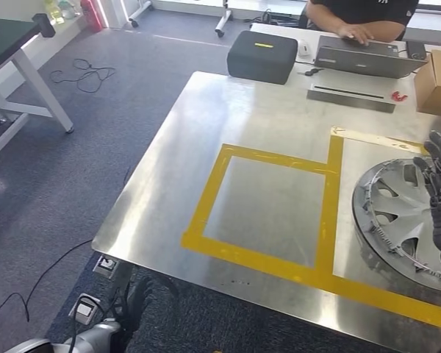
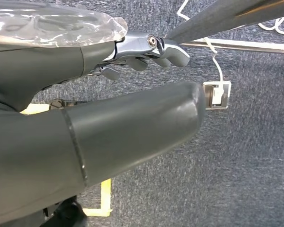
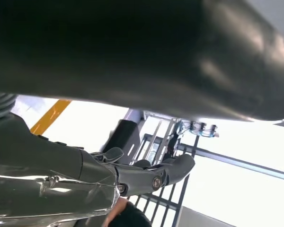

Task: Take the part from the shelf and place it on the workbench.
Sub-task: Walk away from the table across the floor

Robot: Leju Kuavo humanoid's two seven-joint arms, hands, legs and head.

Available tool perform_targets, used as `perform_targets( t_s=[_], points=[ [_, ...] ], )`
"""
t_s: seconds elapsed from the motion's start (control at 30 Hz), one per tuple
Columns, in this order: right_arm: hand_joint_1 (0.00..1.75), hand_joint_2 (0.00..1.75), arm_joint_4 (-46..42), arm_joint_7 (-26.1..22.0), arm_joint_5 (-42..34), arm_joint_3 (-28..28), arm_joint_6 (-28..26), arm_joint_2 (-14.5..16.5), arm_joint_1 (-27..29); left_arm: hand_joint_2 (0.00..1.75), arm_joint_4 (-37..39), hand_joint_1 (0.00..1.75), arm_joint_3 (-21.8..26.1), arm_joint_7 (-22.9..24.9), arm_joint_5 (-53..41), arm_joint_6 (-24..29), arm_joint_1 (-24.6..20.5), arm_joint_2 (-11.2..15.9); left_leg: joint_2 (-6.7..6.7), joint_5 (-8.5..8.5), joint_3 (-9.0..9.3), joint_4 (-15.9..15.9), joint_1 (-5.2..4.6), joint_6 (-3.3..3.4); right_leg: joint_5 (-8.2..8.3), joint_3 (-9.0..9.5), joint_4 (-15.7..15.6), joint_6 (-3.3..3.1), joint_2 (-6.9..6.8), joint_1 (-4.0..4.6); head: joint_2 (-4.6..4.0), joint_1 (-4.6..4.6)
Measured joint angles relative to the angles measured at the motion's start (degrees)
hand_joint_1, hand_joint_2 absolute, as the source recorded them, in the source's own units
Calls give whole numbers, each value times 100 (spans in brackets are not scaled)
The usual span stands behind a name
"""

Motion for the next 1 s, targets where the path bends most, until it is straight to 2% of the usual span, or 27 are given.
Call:
perform_targets(
  t_s=[0.03,0.07,0.1,0.13,0.2,0.23,0.27,0.33,0.37,0.4,0.43,0.47,0.53,0.57,0.6,0.63,0.7,0.73,0.77,0.83,0.9,0.93,1.0],
  points=[
    [0,0,28,-13,-1,21,13,74,36,0,0,0,0,16,-2,4,-8,-7,-1,9,-7,3,15,-12,-157,-172,360,25,0,-22,0,10],
    [0,0,59,-23,2,45,24,143,76,0,0,0,0,30,-3,5,-18,-14,-4,13,-18,9,32,-35,-220,-274,573,53,-2,-51,0,14],
    [0,0,91,-32,9,70,27,204,106,0,0,0,0,39,-3,7,-28,-23,-6,18,-35,23,56,-69,-172,-267,563,87,-5,-83,0,16],
    [0,0,126,-40,18,96,21,263,123,0,0,0,0,44,-3,9,-38,-32,-7,19,-61,55,90,-118,-30,-145,326,129,-11,-121,0,17],
    [0,0,201,-58,42,141,6,377,133,0,0,0,1,48,-3,15,-60,-30,-5,-6,-139,186,145,-243,285,239,-399,232,-25,-200,0,28],
    [0,0,236,-85,75,160,5,433,140,0,0,0,1,49,-3,17,-72,-22,-3,-35,-180,282,152,-312,387,354,-634,224,-19,-221,0,35],
    [0,0,280,-129,121,178,14,484,150,0,-1,0,2,49,-3,19,-84,-14,1,-56,-209,347,151,-372,428,392,-720,182,-10,-224,0,33],
    [0,0,406,-304,224,203,54,588,168,0,-2,0,2,62,-9,21,-101,-11,8,-56,-226,391,160,-449,462,329,-655,15,8,-187,0,0],
    [0,0,482,-398,257,210,80,633,170,0,-2,0,2,74,-13,21,-108,-15,21,-58,-234,394,179,-468,481,322,-635,-46,2,-169,0,-23],
    [0,0,556,-487,278,215,104,681,172,0,-2,0,2,87,-16,22,-117,-17,51,-139,-279,489,190,-469,513,305,-628,-101,-4,-150,0,-45],
    [0,0,619,-549,290,220,126,721,175,0,-2,0,2,96,-18,22,-133,-20,89,-311,-377,713,196,-458,552,280,-629,-150,-7,-133,0,-62],
    [0,0,681,-590,302,223,141,757,180,0,-2,0,2,103,-19,22,-155,-26,127,-558,-521,1066,181,-433,589,251,-630,-190,-12,-111,0,-90],
    [0,0,820,-625,342,233,146,817,199,0,-2,0,2,110,-18,24,-192,-34,163,-1057,-856,1954,125,-363,645,166,-629,-238,-16,-49,0,-145],
    [0,0,885,-629,372,238,134,840,215,0,-2,0,2,115,-13,29,-198,-37,164,-1178,-941,2243,88,-321,663,136,-628,-253,-18,-13,0,-170],
    [0,0,938,-632,405,243,117,862,227,0,-2,0,2,120,-8,35,-199,-39,163,-1197,-925,2328,45,-264,677,114,-628,-267,-19,26,0,-189],
    [0,0,970,-634,437,249,94,882,235,0,-2,0,2,124,-1,42,-199,-39,162,-1114,-788,2159,-7,-187,687,100,-628,-280,-19,62,0,-205],
    [0,0,994,-638,488,259,46,913,240,0,-2,0,2,121,19,50,-211,-25,161,-845,-294,1357,-149,20,703,86,-629,-292,-18,109,0,-218],
    [0,0,996,-636,507,263,18,926,245,0,-3,0,2,113,28,52,-223,-14,173,-739,-82,986,-211,98,710,82,-629,-289,-18,124,0,-211],
    [0,0,994,-630,522,267,-7,933,253,0,-3,0,2,103,38,55,-234,-1,183,-681,53,742,-262,146,718,78,-629,-279,-21,129,0,-203],
    [0,0,969,-607,568,274,-59,949,283,0,-4,0,2,82,56,58,-246,15,203,-640,107,616,-297,152,738,72,-638,-240,-28,129,0,-201],
    [0,0,893,-585,631,282,-109,962,305,0,-4,0,2,72,68,59,-249,13,216,-579,129,521,-256,147,687,39,-594,-191,-28,133,0,-207],
    [0,0,846,-577,665,286,-136,966,308,0,-4,0,2,70,71,58,-253,9,225,-542,138,471,-231,153,569,-12,-471,-163,-24,137,0,-191],
    [0,0,771,-560,739,291,-203,969,325,0,-4,0,2,68,71,58,-257,-5,236,-495,131,421,-209,169,143,-224,128,-108,-17,127,0,-128]
  ],
)
